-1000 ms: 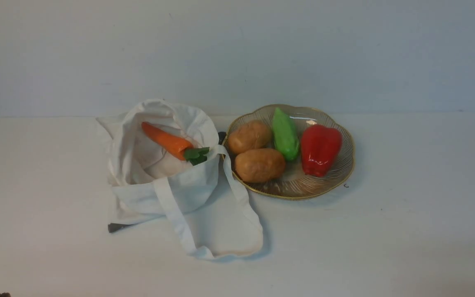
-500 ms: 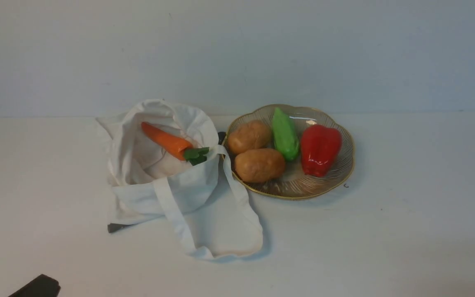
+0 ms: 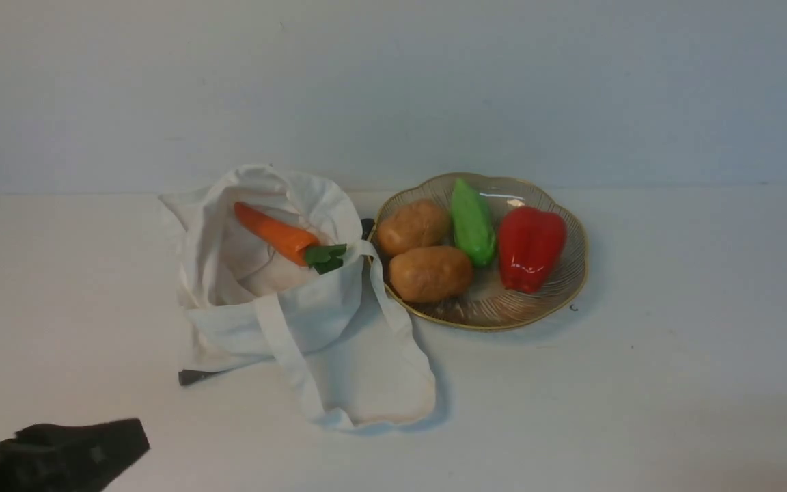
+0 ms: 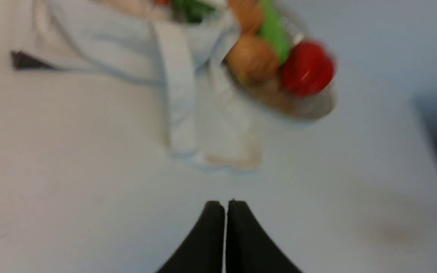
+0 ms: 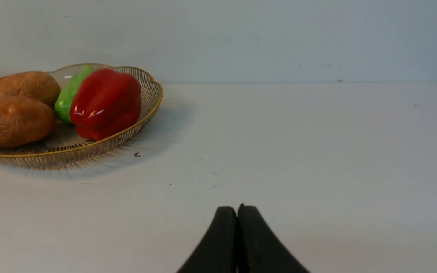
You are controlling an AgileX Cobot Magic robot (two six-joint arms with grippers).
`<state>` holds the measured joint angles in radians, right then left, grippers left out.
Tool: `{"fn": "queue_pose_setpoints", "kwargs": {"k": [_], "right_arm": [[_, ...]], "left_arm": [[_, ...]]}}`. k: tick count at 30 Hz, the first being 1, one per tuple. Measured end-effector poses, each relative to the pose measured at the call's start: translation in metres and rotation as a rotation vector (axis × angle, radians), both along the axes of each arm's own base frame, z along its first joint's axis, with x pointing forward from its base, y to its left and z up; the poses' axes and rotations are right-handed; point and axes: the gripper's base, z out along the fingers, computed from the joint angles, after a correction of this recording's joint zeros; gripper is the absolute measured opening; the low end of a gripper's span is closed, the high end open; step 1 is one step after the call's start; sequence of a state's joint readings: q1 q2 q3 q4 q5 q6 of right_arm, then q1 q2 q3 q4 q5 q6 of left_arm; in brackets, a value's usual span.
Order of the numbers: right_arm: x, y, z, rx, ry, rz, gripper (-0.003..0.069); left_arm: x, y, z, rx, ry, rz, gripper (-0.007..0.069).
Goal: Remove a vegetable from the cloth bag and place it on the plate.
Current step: Use the left arm to grab a carrot from the bag
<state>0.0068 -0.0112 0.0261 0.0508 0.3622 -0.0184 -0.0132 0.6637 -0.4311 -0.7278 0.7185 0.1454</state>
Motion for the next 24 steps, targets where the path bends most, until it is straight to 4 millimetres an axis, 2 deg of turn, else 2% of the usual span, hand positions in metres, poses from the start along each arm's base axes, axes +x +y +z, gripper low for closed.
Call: {"fn": "queue_pose_setpoints", "kwargs": {"k": [2,3,4,6,8,11,14,17,18,21,24], "right_arm": [[0.000,0.000,0.000,0.000,0.000,0.000,-0.0015],[0.000,0.000,0.000,0.000,0.000,0.000,-0.0015],[0.000,0.000,0.000,0.000,0.000,0.000,-0.0015],[0.000,0.000,0.000,0.000,0.000,0.000,-0.0015],[0.000,0.000,0.000,0.000,0.000,0.000,-0.0015],[0.000,0.000,0.000,0.001,0.000,0.000,-0.0015],[0.000,0.000,0.000,0.001,0.000,0.000,-0.0015],[0.000,0.000,0.000,0.001,0.000,0.000,-0.0015],[0.000,0.000,0.000,0.001,0.000,0.000,-0.0015],[0.000,0.000,0.000,0.001,0.000,0.000,-0.0015],[0.000,0.000,0.000,0.001,0.000,0.000,-0.0015]], "left_arm": [[0.021,0.003,0.001,0.131,0.128,-0.084,-0.0005],[0.040,0.006,0.000,0.216,0.249,-0.148,-0.0005],[0.046,0.007,0.000,0.237,0.301,-0.167,-0.0005],[0.071,0.011,-0.002,0.287,0.423,-0.188,-0.0005],[0.107,0.013,-0.001,0.301,0.506,-0.175,-0.0005],[0.143,0.009,0.001,0.305,0.519,-0.164,-0.0004],[0.160,0.001,0.001,0.309,0.519,-0.171,-0.0004],[0.188,-0.025,0.005,0.320,0.451,-0.174,-0.0004],[0.188,-0.025,0.005,0.317,0.453,-0.170,-0.0004],[0.217,-0.050,0.012,0.318,0.319,-0.091,0.0009],[0.228,-0.057,0.013,0.312,0.281,-0.047,0.0029]]}}
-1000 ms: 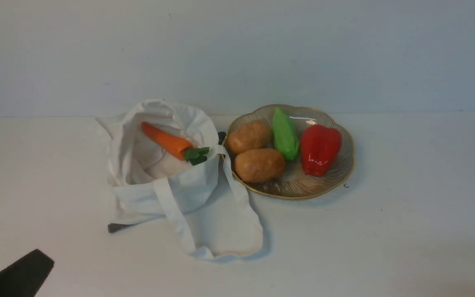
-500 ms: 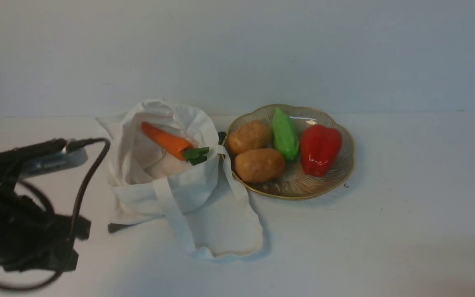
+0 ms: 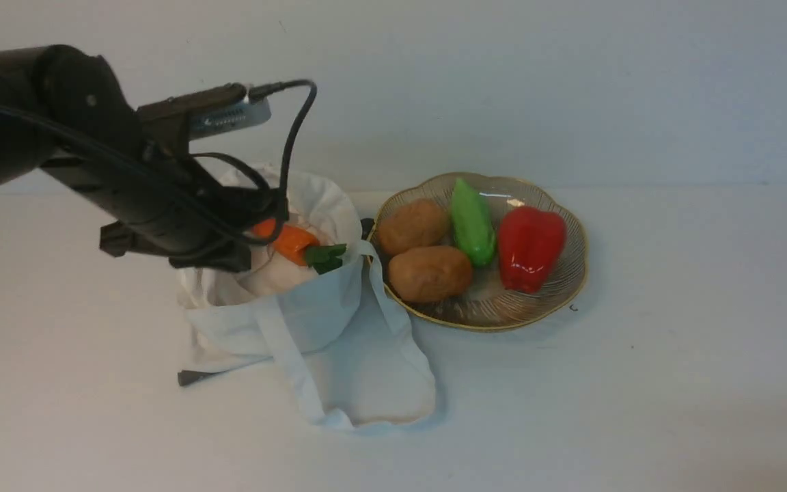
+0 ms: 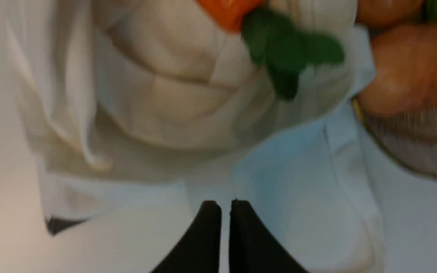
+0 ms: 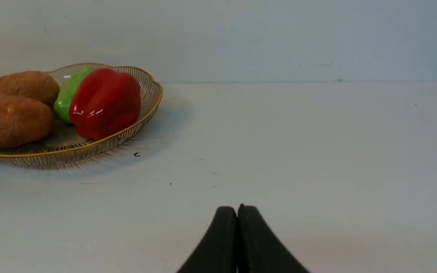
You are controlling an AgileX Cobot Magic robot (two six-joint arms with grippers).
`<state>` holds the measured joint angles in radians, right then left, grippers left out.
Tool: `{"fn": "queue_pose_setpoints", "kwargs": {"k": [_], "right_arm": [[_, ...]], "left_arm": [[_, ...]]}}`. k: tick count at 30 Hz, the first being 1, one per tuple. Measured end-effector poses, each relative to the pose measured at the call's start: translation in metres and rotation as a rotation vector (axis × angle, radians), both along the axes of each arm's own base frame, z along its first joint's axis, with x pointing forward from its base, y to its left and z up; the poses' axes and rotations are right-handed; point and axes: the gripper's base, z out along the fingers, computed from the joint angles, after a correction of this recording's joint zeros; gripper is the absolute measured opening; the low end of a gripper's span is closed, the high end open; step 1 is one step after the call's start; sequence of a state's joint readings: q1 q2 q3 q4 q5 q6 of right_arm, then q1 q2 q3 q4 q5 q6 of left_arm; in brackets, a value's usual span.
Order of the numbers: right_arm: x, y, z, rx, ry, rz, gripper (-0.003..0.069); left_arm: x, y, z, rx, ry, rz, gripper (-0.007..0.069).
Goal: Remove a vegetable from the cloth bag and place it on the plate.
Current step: Use the left arm to grab a carrot from the bag
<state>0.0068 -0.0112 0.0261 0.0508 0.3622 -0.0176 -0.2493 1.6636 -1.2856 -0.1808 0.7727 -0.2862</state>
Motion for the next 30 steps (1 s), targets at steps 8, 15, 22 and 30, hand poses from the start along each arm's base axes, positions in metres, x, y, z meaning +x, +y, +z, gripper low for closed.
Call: {"fn": "queue_pose_setpoints", "kwargs": {"k": [8,15,22,30], "right_arm": [[0.000,0.000,0.000,0.000,0.000,0.000,-0.0015],[0.000,0.000,0.000,0.000,0.000,0.000,-0.0015],[0.000,0.000,0.000,0.000,0.000,0.000,-0.0015],[0.000,0.000,0.000,0.000,0.000,0.000,-0.0015]], "left_arm": [[0.045,-0.007,-0.034,-0.069,-0.044,0.268,0.0292],[0.071,-0.005,-0.068,-0.158,-0.095,0.395,0.0448],[0.088,-0.009,-0.102,-0.223,-0.128,0.460,0.0458],[0.096,-0.011,-0.123,-0.270,-0.139,0.511,0.0458]]}}
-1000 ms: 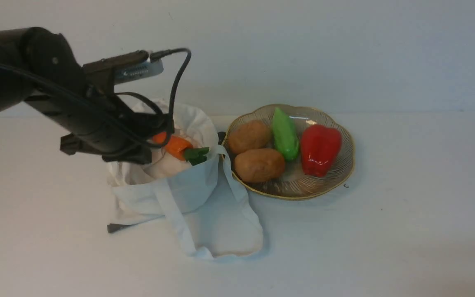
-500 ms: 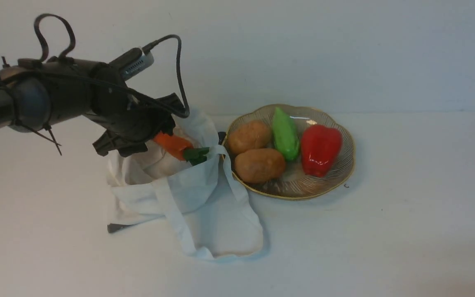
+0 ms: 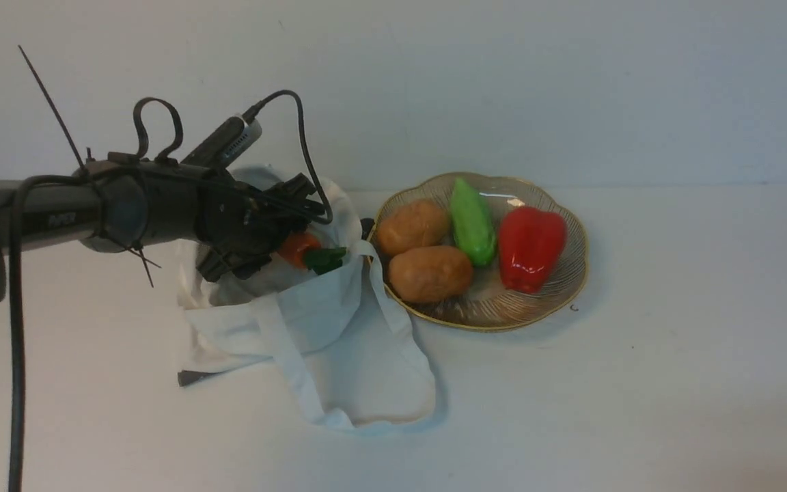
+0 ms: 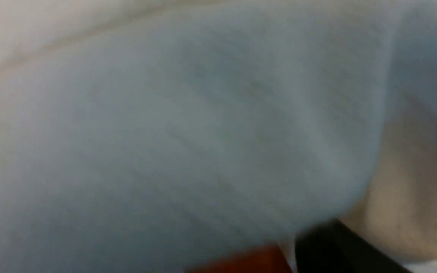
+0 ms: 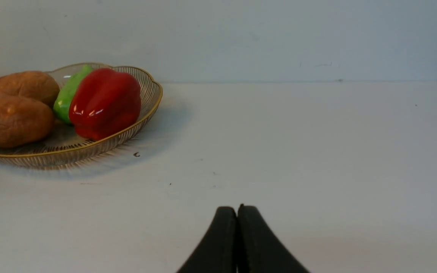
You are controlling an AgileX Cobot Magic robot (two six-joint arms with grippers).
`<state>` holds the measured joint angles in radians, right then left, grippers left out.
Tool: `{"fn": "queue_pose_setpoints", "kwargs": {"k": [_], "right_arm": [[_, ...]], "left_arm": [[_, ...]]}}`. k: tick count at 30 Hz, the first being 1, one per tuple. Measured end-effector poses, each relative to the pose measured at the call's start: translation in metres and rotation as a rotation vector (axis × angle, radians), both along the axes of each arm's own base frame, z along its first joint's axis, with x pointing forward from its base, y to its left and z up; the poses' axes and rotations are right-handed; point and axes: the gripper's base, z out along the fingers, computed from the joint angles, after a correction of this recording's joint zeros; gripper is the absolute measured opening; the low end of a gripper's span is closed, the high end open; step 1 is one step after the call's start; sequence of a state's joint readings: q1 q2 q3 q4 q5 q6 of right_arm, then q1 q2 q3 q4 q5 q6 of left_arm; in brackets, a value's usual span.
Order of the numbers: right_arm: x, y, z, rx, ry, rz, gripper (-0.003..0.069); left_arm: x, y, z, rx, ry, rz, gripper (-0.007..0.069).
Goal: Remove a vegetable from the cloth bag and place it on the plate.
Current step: Use the left arm to grab a carrot from the bag, then use the left arm to put the carrot into the empty plate on the right
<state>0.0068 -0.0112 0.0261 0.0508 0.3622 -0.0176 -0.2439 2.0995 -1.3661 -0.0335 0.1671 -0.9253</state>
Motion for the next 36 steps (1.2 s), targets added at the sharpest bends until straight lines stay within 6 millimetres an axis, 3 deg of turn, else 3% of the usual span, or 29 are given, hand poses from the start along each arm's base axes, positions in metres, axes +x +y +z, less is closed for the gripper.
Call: {"fn": "queue_pose_setpoints", "kwargs": {"k": [4,7,10,17,18,21,25,30,32,33,36], "right_arm": [[0.000,0.000,0.000,0.000,0.000,0.000,-0.0015],[0.000,0.000,0.000,0.000,0.000,0.000,-0.0015],[0.000,0.000,0.000,0.000,0.000,0.000,-0.0015],[0.000,0.000,0.000,0.000,0.000,0.000,-0.0015],[0.000,0.000,0.000,0.000,0.000,0.000,-0.0015],[0.000,0.000,0.000,0.001,0.000,0.000,-0.0015],[0.000,0.000,0.000,-0.001,0.000,0.000,-0.0015],[0.000,0.000,0.000,-0.004,0.000,0.001,-0.0015],[0.000,0.000,0.000,-0.004,0.000,0.001,-0.0015],[0.000,0.000,0.000,-0.004,0.000,0.001,-0.0015],[0.000,0.000,0.000,-0.004,0.000,0.001,-0.0015]], "left_arm": [[0.001,0.000,-0.005,0.001,0.006,0.001,0.0393],[-0.001,0.000,-0.004,0.026,0.017,-0.024,0.0268],[-0.006,0.001,0.004,0.072,0.047,-0.070,0.0272],[-0.033,0.007,0.068,0.189,0.072,-0.215,0.0272],[-0.034,0.007,0.071,0.197,0.071,-0.226,0.0272],[-0.061,0.012,0.108,0.259,0.117,-0.346,0.0272],[-0.082,0.012,0.129,0.266,0.151,-0.456,0.0272],[-0.101,-0.018,0.144,0.197,0.089,-0.691,0.0272],[-0.103,-0.027,0.143,0.180,0.076,-0.735,0.0272],[-0.105,-0.044,0.142,0.158,0.050,-0.815,0.0272],[-0.104,-0.064,0.138,0.135,0.035,-0.886,0.0272]]}}
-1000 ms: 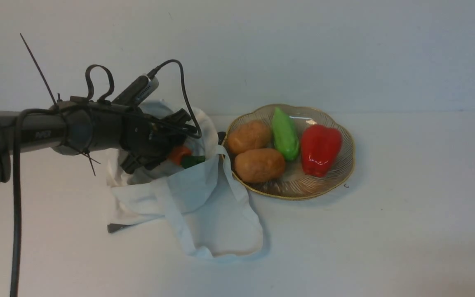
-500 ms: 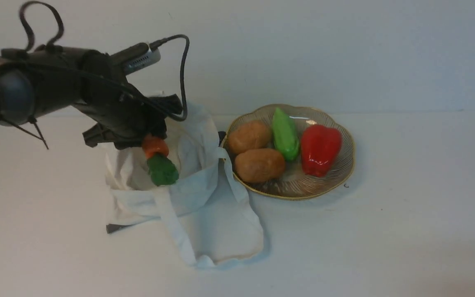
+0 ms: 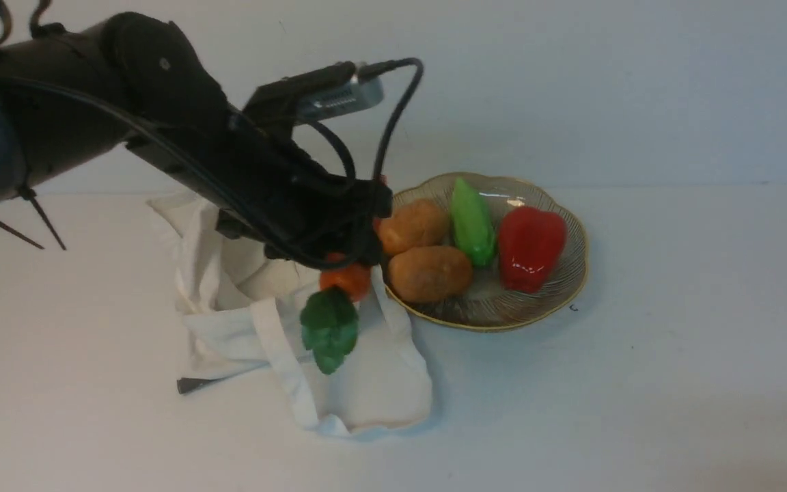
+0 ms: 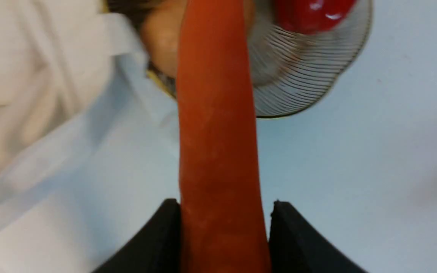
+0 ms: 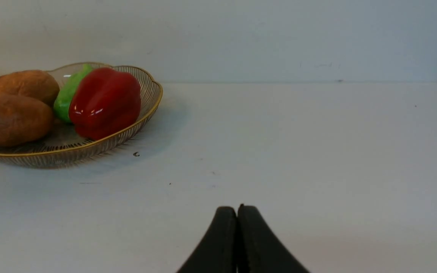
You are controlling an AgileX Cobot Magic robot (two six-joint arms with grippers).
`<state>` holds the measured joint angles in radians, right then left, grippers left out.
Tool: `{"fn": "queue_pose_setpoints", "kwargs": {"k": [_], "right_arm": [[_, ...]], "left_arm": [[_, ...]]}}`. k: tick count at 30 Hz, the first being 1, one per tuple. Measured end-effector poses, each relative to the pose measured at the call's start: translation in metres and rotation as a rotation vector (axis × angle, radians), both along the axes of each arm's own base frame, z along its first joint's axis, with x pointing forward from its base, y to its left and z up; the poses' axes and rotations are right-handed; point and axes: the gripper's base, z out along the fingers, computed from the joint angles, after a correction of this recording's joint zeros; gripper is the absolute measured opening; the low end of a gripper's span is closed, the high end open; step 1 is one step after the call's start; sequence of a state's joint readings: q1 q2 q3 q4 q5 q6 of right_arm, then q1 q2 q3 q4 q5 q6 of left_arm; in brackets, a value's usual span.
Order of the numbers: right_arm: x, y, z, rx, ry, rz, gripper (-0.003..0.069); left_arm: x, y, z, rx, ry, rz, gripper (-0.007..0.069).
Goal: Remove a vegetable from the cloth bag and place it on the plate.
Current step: Use the left arm to put the carrot into the empty plate on the right
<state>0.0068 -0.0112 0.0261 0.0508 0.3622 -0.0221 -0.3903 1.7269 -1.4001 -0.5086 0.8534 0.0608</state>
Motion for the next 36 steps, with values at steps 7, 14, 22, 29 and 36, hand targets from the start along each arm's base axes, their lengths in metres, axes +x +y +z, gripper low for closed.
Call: {"fn": "queue_pose_setpoints", "kwargs": {"k": [7,14,22,29,36], "right_arm": [[0.000,0.000,0.000,0.000,0.000,0.000,-0.0015],[0.000,0.000,0.000,0.000,0.000,0.000,-0.0015],[0.000,0.000,0.000,0.001,0.000,0.000,-0.0015],[0.000,0.000,0.000,0.001,0.000,0.000,-0.0015],[0.000,0.000,0.000,0.001,0.000,0.000,-0.0015]], "left_arm": [[0.030,-0.061,-0.006,-0.045,-0.068,-0.108,0.0272],[0.073,-0.103,-0.035,-0.061,-0.143,-0.116,0.0272],[0.099,-0.113,-0.077,-0.056,-0.178,-0.052,0.0293],[0.104,-0.115,-0.081,-0.092,-0.197,-0.011,0.0497],[0.098,-0.113,-0.073,-0.078,-0.161,-0.051,0.0531]]}}
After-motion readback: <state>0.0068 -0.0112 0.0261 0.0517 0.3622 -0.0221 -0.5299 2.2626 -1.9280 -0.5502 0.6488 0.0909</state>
